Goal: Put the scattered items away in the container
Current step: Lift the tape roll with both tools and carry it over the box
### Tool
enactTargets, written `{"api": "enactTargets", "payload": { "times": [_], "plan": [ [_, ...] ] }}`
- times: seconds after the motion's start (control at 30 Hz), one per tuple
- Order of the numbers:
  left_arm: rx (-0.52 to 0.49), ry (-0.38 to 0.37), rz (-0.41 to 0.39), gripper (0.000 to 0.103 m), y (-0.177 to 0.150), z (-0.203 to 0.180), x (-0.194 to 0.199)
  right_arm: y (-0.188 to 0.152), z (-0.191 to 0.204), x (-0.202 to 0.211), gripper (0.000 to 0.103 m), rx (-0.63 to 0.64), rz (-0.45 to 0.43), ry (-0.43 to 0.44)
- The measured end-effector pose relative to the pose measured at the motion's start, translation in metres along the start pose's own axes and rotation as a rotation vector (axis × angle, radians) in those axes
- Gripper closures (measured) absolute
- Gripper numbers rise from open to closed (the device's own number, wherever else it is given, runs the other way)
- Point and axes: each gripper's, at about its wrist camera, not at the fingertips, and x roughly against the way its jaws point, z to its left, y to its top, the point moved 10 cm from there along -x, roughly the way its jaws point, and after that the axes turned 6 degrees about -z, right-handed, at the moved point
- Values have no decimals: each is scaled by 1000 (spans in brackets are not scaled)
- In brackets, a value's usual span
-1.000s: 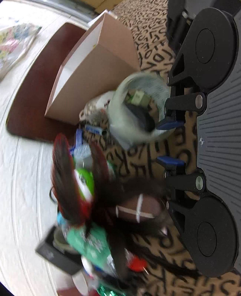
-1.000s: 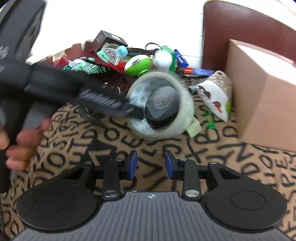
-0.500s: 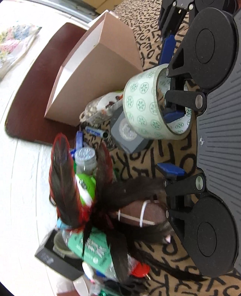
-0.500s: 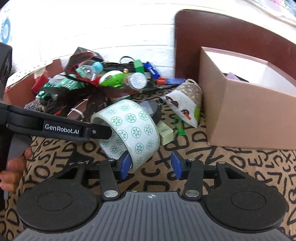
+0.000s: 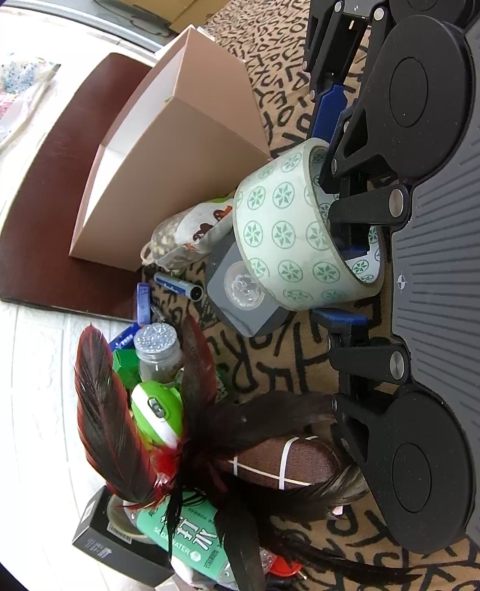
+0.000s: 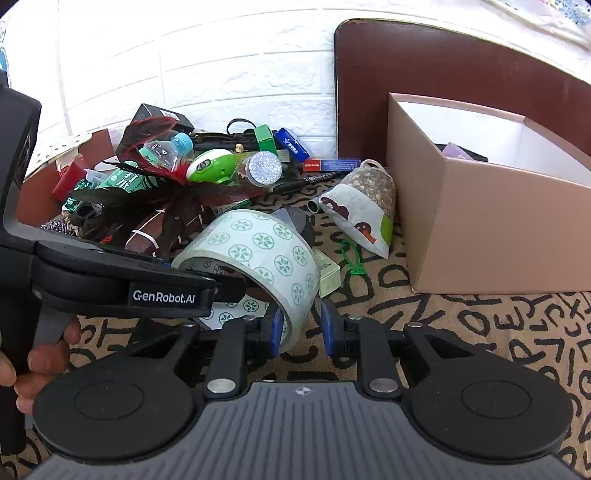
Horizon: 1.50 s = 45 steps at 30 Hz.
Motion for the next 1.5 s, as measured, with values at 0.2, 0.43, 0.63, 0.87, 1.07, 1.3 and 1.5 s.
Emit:
{"api": "enactTargets", "payload": {
  "times": [0.2,0.43,0.63,0.87,1.07,1.3,1.5],
  "plan": [
    [4,-2,19,66,-2,-1,5,0,2,1,85,9,7,8],
    [-8,-8,-15,75,4,-12,24,6,3,19,86,29,-28,3],
    [-42,-39,-105,75,33,-39,52,30,-3,51,86,65,-104,-22],
    [-84,-111,-184,74,88,-85,63,81,-26,89,85,135,-231,-101],
    [-118,-183,-192,74,140,-132,46,128,-70,102,86,147,-302,-177],
    [-117,-223,-153,75,180,-172,-7,165,-133,79,86,132,-267,-240],
    [-127,-246,-84,75,196,-195,-67,171,-180,51,86,119,-221,-270]
  ]
}}
